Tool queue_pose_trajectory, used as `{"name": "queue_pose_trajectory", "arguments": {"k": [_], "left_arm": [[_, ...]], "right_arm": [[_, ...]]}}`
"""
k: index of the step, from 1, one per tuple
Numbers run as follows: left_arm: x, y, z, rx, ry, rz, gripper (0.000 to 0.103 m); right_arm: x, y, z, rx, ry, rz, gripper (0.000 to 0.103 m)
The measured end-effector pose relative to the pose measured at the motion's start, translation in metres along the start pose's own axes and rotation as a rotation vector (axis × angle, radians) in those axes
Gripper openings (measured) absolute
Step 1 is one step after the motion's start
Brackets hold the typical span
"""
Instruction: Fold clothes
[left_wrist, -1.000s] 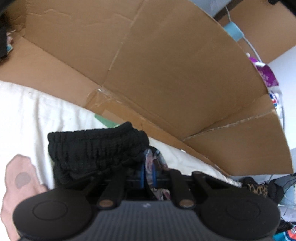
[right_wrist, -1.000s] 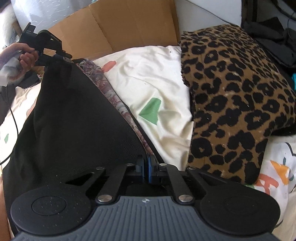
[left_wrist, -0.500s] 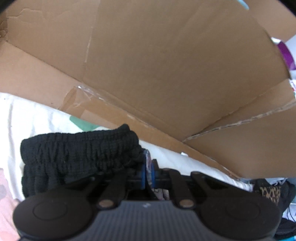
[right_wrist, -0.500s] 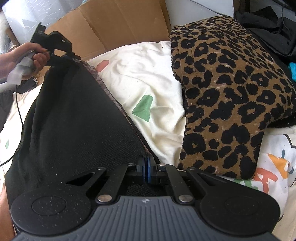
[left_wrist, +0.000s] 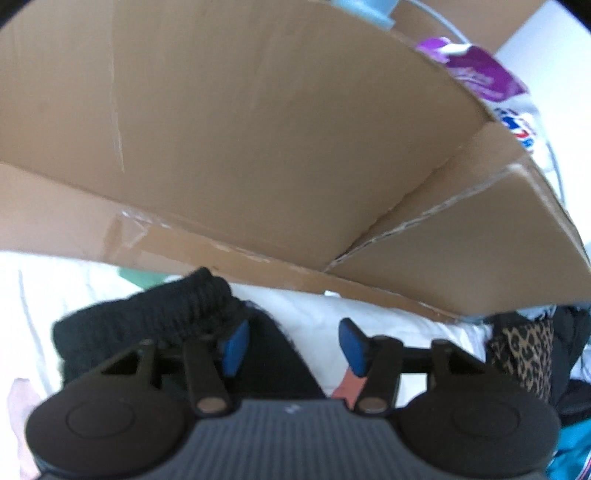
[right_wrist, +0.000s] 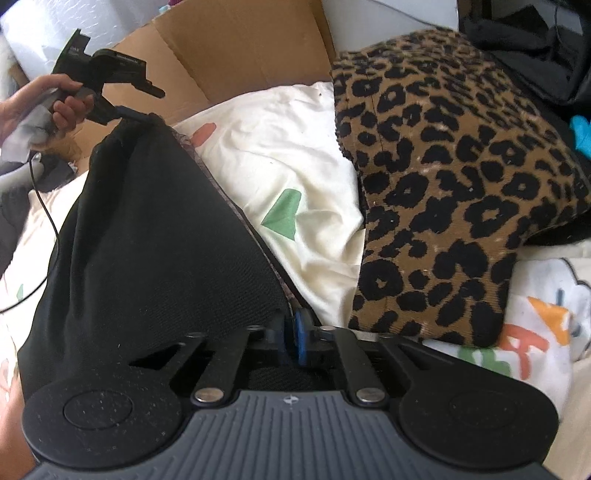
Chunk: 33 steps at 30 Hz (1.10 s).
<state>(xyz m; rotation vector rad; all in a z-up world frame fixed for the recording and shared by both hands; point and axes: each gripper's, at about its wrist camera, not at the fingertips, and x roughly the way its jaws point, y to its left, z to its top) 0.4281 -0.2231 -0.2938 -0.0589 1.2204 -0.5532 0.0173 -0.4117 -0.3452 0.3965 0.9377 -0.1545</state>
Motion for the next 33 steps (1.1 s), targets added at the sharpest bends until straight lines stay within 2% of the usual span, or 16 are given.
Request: {"name": "queue_pose_trajectory", "arguments": {"k": [1, 2, 7, 11, 14, 16, 25, 32, 33], "left_arm": [[-0.005, 0.0, 0.0, 0.017, 0.003, 0.003, 0.056], [-0.008, -0.002, -0.003, 0.052, 0.009, 0.01, 0.054], [-0.024, -0.011, -0.015, 0.233, 0.041, 0.047, 0.053], [-0.012, -0.017, -0.035, 0.374, 0.094, 0.09, 0.047], [0.004, -0.021, -0.044, 0.412, 0.107, 0.102, 0.04], [0.014, -0.024, -0.05, 0.438, 0.116, 0.111, 0.04], [0.038, -0.035, -0.056, 0.524, 0.11, 0.159, 0.041], [0.049, -0.042, -0.06, 0.542, 0.081, 0.179, 0.041], [0.051, -0.044, -0.061, 0.551, 0.076, 0.181, 0.041]], "right_arm": [[-0.004, 0.0, -0.002, -0.006, -0.006, -0.001, 0.035], [-0.007, 0.001, -0.003, -0.012, -0.01, -0.002, 0.037], [-0.013, -0.01, -0.015, 0.015, 0.005, -0.036, 0.037], [-0.018, -0.014, -0.021, 0.024, -0.004, -0.05, 0.037], [-0.02, -0.011, -0.022, 0.002, -0.005, -0.054, 0.033], [-0.022, -0.009, -0.022, -0.013, -0.008, -0.061, 0.027], [-0.031, -0.005, -0.022, -0.021, -0.029, -0.063, 0.026], [-0.019, -0.014, -0.024, 0.07, -0.009, -0.015, 0.025], [-0.017, -0.017, -0.025, 0.087, -0.003, -0.01, 0.019]]}}
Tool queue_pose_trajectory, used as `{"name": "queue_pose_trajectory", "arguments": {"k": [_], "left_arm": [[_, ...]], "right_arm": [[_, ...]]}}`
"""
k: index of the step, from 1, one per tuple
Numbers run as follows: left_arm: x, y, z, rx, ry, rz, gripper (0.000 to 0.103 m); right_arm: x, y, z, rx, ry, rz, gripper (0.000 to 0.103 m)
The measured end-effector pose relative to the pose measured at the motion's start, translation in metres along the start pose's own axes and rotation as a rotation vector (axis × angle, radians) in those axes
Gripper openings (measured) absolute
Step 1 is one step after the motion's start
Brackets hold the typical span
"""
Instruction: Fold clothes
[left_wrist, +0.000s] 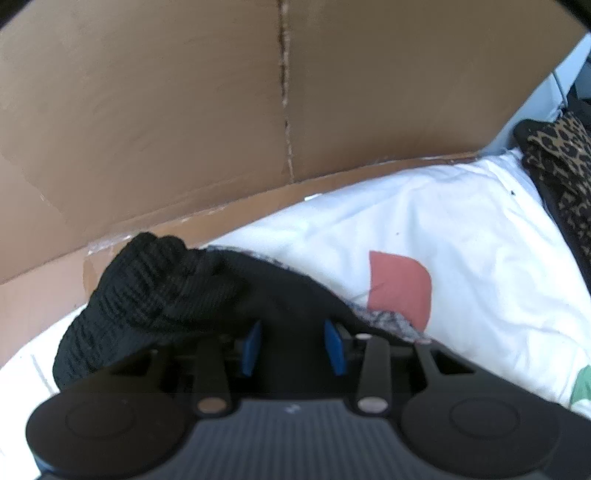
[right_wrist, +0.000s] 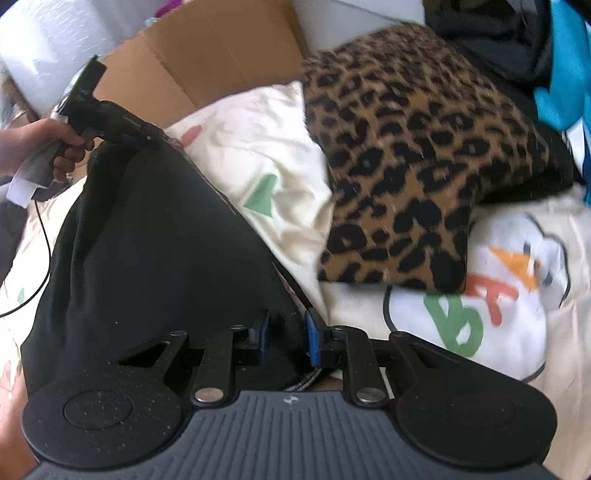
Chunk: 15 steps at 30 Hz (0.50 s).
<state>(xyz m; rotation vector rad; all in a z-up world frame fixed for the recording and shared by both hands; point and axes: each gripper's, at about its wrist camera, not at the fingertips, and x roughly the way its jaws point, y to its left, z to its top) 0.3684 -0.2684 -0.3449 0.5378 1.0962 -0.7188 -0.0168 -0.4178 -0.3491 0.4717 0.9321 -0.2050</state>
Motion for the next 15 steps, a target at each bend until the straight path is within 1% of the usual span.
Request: {"name": "queue_pose_trajectory", "arguments": {"k": [1, 2, 3, 8, 12, 15], "left_arm": [[0.002, -0.002, 0.001, 0.009, -0.003, 0.004, 0.041], [0.002, -0.004, 0.002, 0.019, -0.004, 0.008, 0.041], [0.002, -0.005, 0.003, 0.026, -0.004, 0.009, 0.041], [-0.002, -0.009, 0.001, 0.082, -0.004, -0.003, 0.04], [-0.009, -0.014, -0.007, 0.138, -0.006, -0.002, 0.041], [-0.008, -0.018, -0.007, 0.154, -0.012, 0.009, 0.041]], "right_arm": [[0.001, -0.004, -0.001, 0.03, 0.005, 0.011, 0.009], [-0.001, -0.009, -0.001, 0.072, 0.009, 0.034, 0.004], [-0.002, -0.014, -0.002, 0.11, 0.014, 0.053, 0.004], [-0.007, -0.023, -0.006, 0.167, 0.03, 0.062, 0.003], [-0.005, -0.024, -0.008, 0.176, 0.045, 0.053, 0.002], [-0.002, -0.024, -0.007, 0.177, 0.046, 0.046, 0.003]]}}
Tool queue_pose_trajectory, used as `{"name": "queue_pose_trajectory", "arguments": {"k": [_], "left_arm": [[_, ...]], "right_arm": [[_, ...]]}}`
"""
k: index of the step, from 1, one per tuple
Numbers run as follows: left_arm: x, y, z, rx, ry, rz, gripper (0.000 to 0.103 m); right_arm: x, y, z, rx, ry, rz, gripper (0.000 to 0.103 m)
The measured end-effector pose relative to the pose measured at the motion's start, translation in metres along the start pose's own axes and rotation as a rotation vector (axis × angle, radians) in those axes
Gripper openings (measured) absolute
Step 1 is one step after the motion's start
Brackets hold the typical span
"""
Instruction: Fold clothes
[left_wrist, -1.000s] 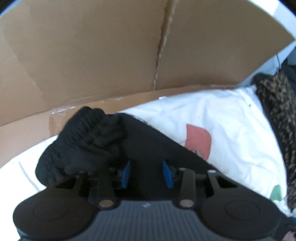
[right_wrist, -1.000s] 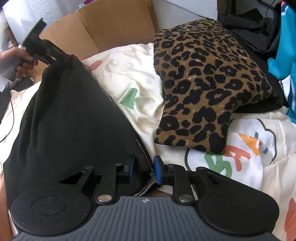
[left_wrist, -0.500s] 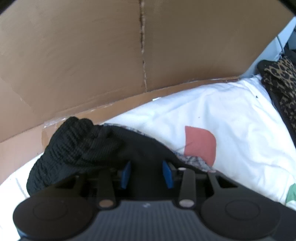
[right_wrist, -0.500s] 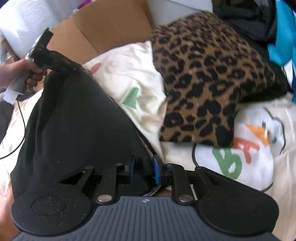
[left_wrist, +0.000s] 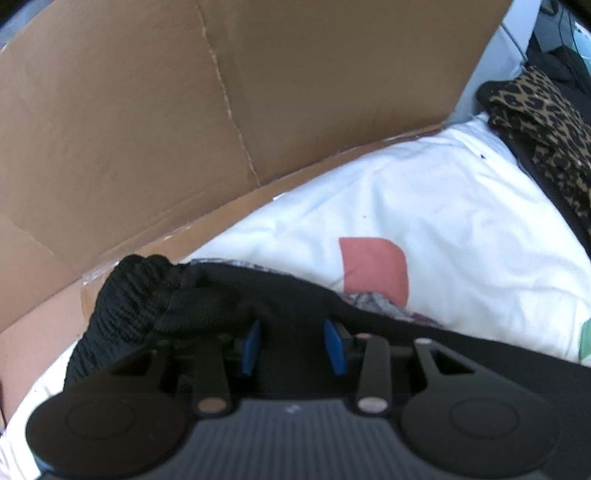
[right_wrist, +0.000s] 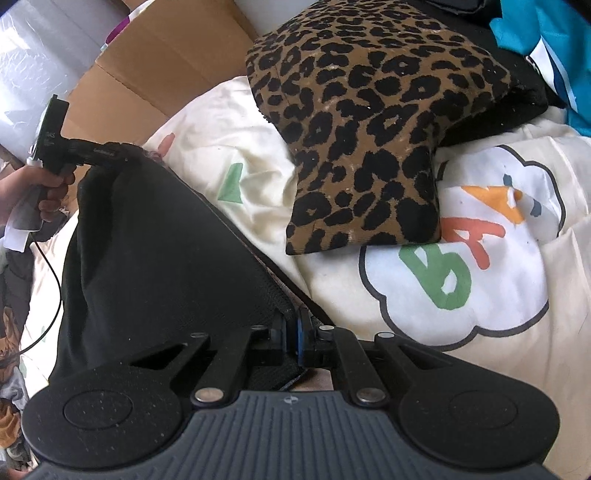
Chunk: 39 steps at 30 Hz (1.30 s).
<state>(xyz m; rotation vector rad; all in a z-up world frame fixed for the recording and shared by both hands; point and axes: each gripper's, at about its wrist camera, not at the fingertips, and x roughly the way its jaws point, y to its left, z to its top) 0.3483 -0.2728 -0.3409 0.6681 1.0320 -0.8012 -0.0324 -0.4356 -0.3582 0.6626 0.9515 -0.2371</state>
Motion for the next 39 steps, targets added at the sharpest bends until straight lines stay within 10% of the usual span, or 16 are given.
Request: {"name": "queue_pose_trajectory", "arguments": {"k": [20, 39], "left_arm": [[-0.054, 0.018, -0.012, -0.025, -0.077, -0.044, 0.043], [-0.078, 0.08, -0.098, -0.134, -0.078, -0.006, 0.043]], "right_arm": [[-0.028, 0.011, 0.009, -0.125, -0.043, -0.16, 0.01], [0.01, 0.096, 0.021, -0.412, -0.063, -0.012, 0.011]]}}
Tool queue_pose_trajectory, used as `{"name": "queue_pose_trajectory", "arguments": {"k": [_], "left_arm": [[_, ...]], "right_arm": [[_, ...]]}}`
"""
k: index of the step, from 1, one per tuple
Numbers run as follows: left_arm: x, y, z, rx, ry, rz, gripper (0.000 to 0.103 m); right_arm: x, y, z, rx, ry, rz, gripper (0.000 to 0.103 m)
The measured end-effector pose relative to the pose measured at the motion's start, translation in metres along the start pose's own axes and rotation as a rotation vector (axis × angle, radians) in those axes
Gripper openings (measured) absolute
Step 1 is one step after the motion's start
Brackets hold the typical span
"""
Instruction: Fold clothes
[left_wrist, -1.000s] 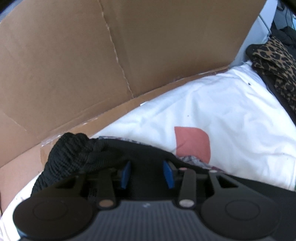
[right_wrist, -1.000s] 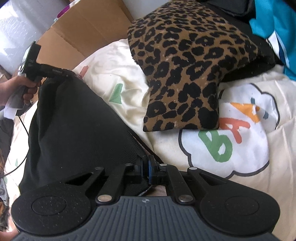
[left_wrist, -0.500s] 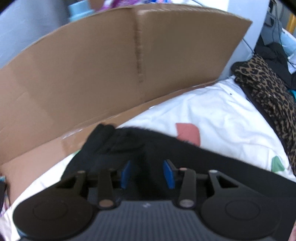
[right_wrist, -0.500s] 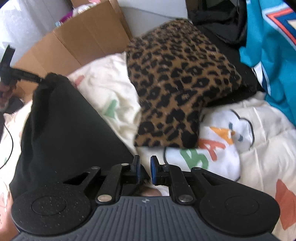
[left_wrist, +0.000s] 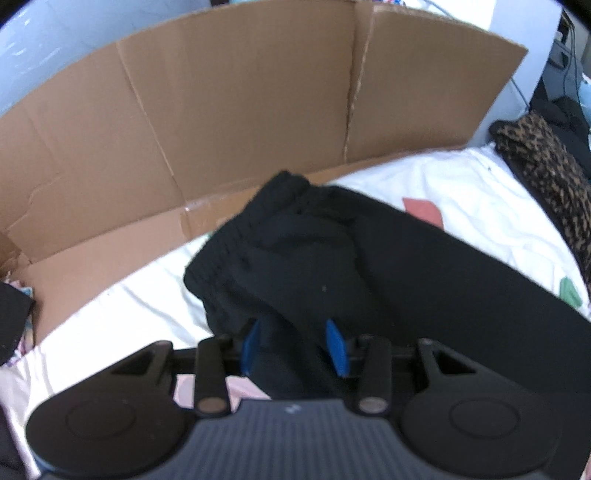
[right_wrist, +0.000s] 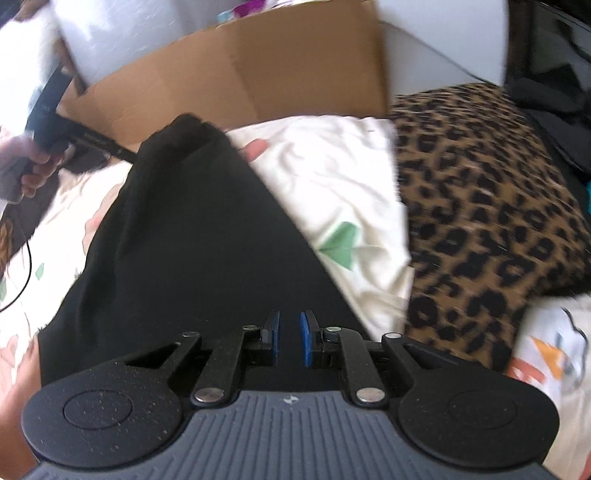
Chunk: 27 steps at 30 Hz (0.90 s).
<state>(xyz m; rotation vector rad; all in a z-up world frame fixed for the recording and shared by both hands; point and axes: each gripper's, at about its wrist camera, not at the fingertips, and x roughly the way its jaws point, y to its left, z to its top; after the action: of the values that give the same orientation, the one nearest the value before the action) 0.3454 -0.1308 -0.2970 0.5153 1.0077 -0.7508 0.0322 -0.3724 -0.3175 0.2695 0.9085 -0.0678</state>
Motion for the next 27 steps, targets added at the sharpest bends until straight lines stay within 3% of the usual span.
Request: {"name": "queue_pose_trajectory", "arguments": {"k": [4, 8, 11, 16, 18, 27], "left_arm": [[0.019, -0.001, -0.009, 0.017, 0.029, 0.022, 0.044], [0.043, 0.007, -0.016, 0.044, 0.096, 0.104, 0.051], [0.043, 0.027, -0.02, -0.007, 0.105, 0.103, 0.056], [0.026, 0.044, -0.026, -0.042, 0.105, 0.116, 0.052], [0.014, 0.046, -0.028, -0.066, 0.094, 0.104, 0.044], [-0.053, 0.044, -0.041, -0.114, 0.034, 0.025, 0.044]], "right_arm": [[0.023, 0.012, 0.006, -0.042, 0.022, 0.004, 0.011], [0.045, 0.015, 0.005, -0.076, 0.047, -0.033, 0.013], [0.051, 0.01, 0.002, -0.071, 0.053, -0.067, 0.014], [0.045, 0.0, -0.003, -0.059, 0.065, -0.108, 0.014], [0.042, -0.002, -0.003, -0.053, 0.072, -0.117, 0.014], [0.021, 0.008, 0.007, -0.062, 0.052, -0.076, 0.016]]}}
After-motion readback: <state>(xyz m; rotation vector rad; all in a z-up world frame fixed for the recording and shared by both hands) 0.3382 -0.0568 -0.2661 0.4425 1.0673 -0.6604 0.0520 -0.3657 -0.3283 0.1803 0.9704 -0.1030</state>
